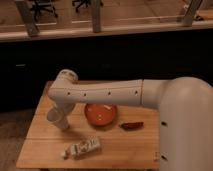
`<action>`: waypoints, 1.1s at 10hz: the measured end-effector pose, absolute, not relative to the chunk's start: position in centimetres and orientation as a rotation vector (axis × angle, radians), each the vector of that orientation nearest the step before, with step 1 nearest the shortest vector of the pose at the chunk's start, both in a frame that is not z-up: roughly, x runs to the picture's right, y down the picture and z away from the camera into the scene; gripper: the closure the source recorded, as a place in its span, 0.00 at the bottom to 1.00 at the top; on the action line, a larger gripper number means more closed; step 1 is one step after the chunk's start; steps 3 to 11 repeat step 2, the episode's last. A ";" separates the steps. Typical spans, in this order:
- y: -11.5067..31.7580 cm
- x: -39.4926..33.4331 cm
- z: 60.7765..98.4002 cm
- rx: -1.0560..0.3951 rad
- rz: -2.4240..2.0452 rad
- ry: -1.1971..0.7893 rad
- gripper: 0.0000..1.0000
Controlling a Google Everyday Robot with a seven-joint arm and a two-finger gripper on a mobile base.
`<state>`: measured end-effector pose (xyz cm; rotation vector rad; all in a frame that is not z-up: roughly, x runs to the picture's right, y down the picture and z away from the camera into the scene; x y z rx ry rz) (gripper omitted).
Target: Pick up the ceramic cup
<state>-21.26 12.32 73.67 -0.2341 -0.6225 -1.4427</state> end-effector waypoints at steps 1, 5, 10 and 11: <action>12.0 -21.2 73.6 -0.231 -1.447 -0.630 1.00; 11.5 -21.1 73.6 -0.225 -1.454 -0.631 1.00; 11.5 -21.1 73.6 -0.225 -1.454 -0.631 1.00; 11.5 -21.1 73.6 -0.225 -1.454 -0.631 1.00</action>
